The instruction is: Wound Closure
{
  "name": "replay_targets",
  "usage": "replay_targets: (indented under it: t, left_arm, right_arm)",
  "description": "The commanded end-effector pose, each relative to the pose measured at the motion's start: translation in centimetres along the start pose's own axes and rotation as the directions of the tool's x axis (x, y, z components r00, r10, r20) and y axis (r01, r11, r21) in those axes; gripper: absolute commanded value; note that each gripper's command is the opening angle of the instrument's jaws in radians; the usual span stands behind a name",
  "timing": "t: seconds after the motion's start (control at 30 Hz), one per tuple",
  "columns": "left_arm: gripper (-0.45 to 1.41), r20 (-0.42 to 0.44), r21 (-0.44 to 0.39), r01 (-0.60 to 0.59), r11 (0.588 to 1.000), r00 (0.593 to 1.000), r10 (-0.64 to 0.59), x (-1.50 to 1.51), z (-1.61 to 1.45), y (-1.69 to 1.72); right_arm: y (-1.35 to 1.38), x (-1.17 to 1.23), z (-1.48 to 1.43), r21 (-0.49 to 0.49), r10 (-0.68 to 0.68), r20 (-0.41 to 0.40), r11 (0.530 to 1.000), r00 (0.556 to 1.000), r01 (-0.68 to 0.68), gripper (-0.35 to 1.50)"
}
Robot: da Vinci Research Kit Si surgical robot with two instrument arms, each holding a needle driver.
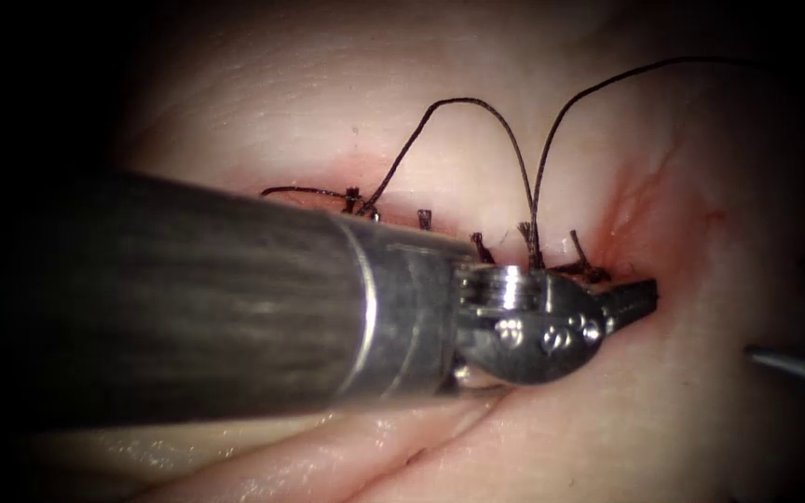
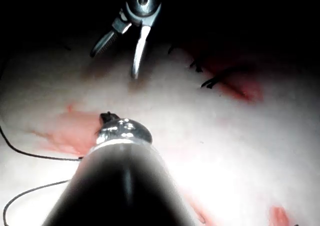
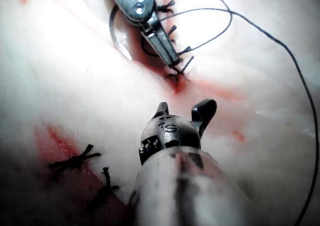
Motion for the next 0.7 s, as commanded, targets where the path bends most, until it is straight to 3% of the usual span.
replay_targets:
  t: [0.03, 0.13, 0.2, 0.33, 0.47, 0.7]
  left_arm:
    - [-0.45, -0.031, -0.006, 0.021, 1.0, 0.999, -0.021, -0.04, 0.03, -0.05]
    - [-0.45, -0.187, -0.062, 0.091, 0.994, 0.977, -0.101, -0.15, -0.04, -0.12]
    - [-0.45, -0.273, -0.07, 0.077, 0.995, 0.958, -0.094, -0.21, -0.07, -0.15]
    - [-0.45, -0.382, -0.098, 0.04, 0.994, 0.921, -0.075, -0.31, -0.07, -0.18]
    - [-0.45, -0.405, -0.125, 0.067, 0.99, 0.907, -0.113, -0.41, -0.04, -0.2]
    - [-0.45, -0.439, -0.164, 0.155, 0.974, 0.873, -0.213, -0.51, -0.01, -0.23]
  right_arm:
    - [0.01, -0.04, 0.15, 0.03, -0.006, -0.051, 1.0, 0.999, 0.007, 0.84]
    - [0.06, -0.09, 0.3, 0.062, -0.017, -0.121, 0.998, 0.993, 0.024, 0.84]
    - [0.06, -0.1, 0.38, 0.072, -0.021, -0.146, 0.997, 0.989, 0.032, 0.84]
    - [0.01, -0.05, 0.58, 0.084, -0.037, -0.196, 0.995, 0.98, 0.055, 0.84]
    - [-0.01, 0.03, 0.74, 0.082, -0.035, -0.2, 0.995, 0.979, 0.052, 0.84]
    - [-0.04, 0.1, 1.02, 0.08, 0.081, -0.155, 0.994, 0.985, -0.069, 0.84]
